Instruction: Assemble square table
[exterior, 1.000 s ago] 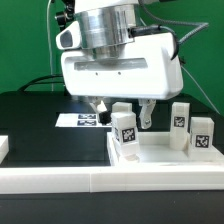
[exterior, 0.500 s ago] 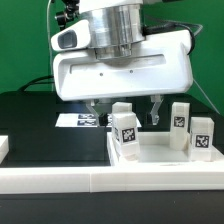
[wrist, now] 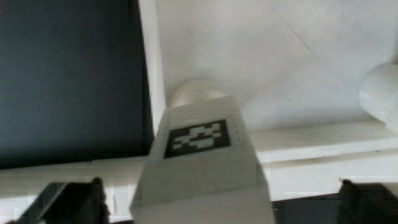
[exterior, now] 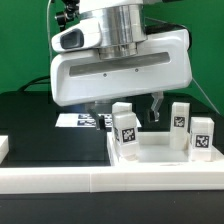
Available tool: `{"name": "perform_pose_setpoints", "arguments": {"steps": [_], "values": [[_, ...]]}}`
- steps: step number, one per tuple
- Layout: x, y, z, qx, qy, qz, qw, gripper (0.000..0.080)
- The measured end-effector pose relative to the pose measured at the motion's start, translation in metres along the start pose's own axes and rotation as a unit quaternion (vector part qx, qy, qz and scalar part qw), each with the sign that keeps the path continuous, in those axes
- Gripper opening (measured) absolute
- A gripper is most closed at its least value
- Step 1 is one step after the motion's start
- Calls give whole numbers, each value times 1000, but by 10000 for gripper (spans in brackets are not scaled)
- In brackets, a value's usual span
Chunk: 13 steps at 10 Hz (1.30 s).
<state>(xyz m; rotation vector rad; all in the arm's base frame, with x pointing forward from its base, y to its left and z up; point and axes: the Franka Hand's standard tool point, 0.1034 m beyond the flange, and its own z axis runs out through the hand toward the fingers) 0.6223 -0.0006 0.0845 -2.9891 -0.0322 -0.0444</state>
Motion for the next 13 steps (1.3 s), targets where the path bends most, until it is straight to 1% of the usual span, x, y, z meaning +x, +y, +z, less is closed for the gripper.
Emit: {"name": "perform_pose_setpoints", "arguments": {"steps": [1,2,3,4,7,8,9,10,11,12,13], "values": [[2,0,-1,1,-2,-14,1000,649],[1,0,0,1,-3,-12,1000,533],[1,0,0,1,-3,-12,1000,388],[1,1,0,0,-3,-12,1000,288],[1,1,0,0,-3,-1,1000,289],[1,1,0,2,-2,28,1000,289],[1,2,0,2,0,86,996,289],[2,2,0,1,4,120,993,289],[1,2,0,0,9,164,986,289],[1,2,1,0,13,226,974,290],[1,3,1,4,15,281,960,290]]}}
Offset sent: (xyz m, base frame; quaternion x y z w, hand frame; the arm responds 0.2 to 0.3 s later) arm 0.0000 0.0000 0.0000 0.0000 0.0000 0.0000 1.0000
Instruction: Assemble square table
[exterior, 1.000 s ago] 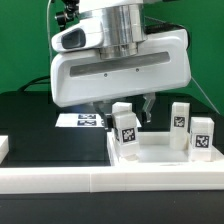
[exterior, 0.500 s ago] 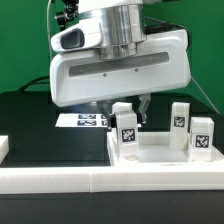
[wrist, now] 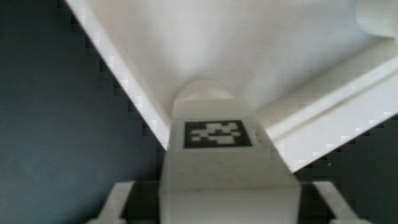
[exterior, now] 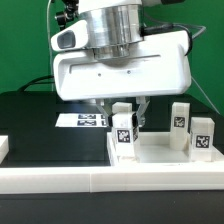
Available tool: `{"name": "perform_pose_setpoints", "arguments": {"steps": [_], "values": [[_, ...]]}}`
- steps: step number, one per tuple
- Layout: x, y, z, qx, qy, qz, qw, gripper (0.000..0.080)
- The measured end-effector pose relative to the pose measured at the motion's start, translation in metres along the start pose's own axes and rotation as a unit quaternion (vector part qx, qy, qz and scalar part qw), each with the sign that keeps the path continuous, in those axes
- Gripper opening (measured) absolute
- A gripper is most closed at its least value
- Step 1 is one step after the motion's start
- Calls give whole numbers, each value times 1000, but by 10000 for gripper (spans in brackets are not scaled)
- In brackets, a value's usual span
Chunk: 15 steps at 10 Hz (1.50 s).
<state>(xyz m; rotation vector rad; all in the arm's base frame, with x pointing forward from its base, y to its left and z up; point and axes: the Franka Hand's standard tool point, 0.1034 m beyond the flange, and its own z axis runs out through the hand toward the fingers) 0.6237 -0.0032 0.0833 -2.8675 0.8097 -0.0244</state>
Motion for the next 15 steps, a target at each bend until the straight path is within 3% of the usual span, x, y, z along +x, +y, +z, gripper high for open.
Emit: {"name": "perform_pose_setpoints", "arguments": {"steps": [4,8,11,13,14,15], "values": [[-1,-1,0,-1,-1,197,980,290],[-2,-3,1,-4,-10,354,935,290],[-2,-3,1,-3,-10,415,910,290],[-2,-3,1,-2,-11,396,918,290],[-2,-3,1,-2,-11,394,919,467],[-2,-3,1,-3,-10,362,932,467]]}}
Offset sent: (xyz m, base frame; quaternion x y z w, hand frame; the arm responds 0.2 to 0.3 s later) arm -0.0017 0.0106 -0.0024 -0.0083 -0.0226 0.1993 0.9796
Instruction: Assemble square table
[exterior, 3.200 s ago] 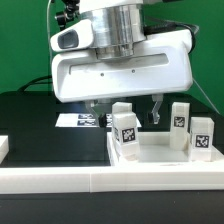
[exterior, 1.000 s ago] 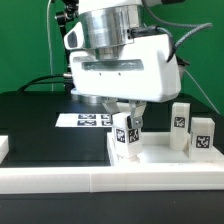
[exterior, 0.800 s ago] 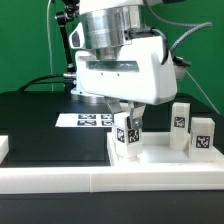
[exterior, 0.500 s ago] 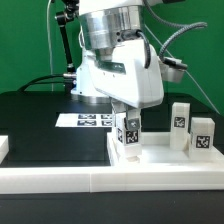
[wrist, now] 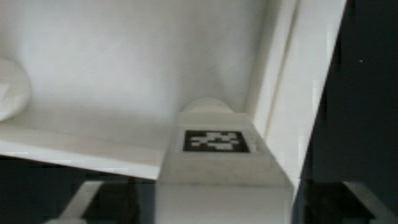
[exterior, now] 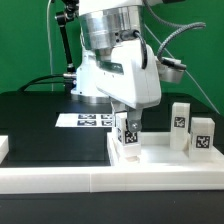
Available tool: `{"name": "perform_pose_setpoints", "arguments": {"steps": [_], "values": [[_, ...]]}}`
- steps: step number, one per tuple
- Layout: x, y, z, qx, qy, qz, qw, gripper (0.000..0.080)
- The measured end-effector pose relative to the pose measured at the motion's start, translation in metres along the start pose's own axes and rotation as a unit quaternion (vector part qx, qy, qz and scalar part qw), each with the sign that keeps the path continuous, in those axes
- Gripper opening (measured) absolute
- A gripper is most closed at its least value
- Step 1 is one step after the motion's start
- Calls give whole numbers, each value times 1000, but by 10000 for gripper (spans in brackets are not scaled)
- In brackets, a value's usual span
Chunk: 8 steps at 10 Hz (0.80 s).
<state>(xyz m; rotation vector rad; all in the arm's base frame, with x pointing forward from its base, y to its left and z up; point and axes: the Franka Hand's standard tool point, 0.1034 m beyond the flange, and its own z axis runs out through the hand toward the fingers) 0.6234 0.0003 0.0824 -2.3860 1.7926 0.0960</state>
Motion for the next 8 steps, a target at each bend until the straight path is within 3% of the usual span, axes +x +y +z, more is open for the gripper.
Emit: {"name": "perform_pose_setpoints", "arguments": {"steps": [1,2,8], "values": [[-1,0,1,-1,1,-62,998,606],[-1,0,1,-1,0,-109,994,636],[2,0,1,1,3,-304,953,649]]}}
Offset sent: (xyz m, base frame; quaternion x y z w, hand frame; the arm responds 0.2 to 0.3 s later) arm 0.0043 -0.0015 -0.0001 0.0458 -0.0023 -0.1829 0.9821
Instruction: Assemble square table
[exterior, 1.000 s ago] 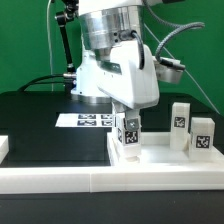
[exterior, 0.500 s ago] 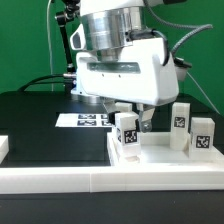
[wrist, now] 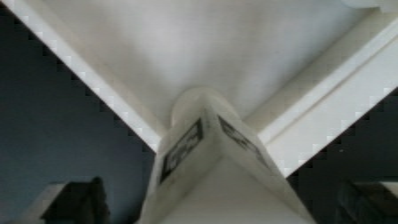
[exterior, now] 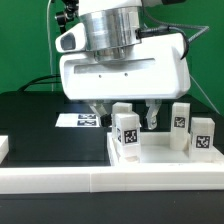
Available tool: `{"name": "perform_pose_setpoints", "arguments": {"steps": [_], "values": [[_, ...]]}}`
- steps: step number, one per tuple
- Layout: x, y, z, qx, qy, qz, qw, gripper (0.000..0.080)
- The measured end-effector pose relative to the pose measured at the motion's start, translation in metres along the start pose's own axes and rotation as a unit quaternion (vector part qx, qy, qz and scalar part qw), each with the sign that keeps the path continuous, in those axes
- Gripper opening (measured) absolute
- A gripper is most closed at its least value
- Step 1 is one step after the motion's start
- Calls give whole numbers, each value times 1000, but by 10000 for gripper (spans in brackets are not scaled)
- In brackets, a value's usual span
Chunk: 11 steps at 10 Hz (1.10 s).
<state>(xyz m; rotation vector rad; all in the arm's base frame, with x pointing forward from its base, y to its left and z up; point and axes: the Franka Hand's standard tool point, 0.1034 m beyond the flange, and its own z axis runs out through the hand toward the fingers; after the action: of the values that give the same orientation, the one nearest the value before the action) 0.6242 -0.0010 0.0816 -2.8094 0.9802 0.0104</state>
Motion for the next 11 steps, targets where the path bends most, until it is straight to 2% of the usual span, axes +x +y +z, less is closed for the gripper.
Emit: {"name": "perform_pose_setpoints", "arguments": {"steps": [3,8,10,11], "values": [[-1,-1,0,0,0,-113,994,649],[-4,-3,1,-5,-1,-279,960,649],[-2,-1,1,-13,-1,-366,931,649],[-1,0,1,-21,-1,-424,906,649]]}}
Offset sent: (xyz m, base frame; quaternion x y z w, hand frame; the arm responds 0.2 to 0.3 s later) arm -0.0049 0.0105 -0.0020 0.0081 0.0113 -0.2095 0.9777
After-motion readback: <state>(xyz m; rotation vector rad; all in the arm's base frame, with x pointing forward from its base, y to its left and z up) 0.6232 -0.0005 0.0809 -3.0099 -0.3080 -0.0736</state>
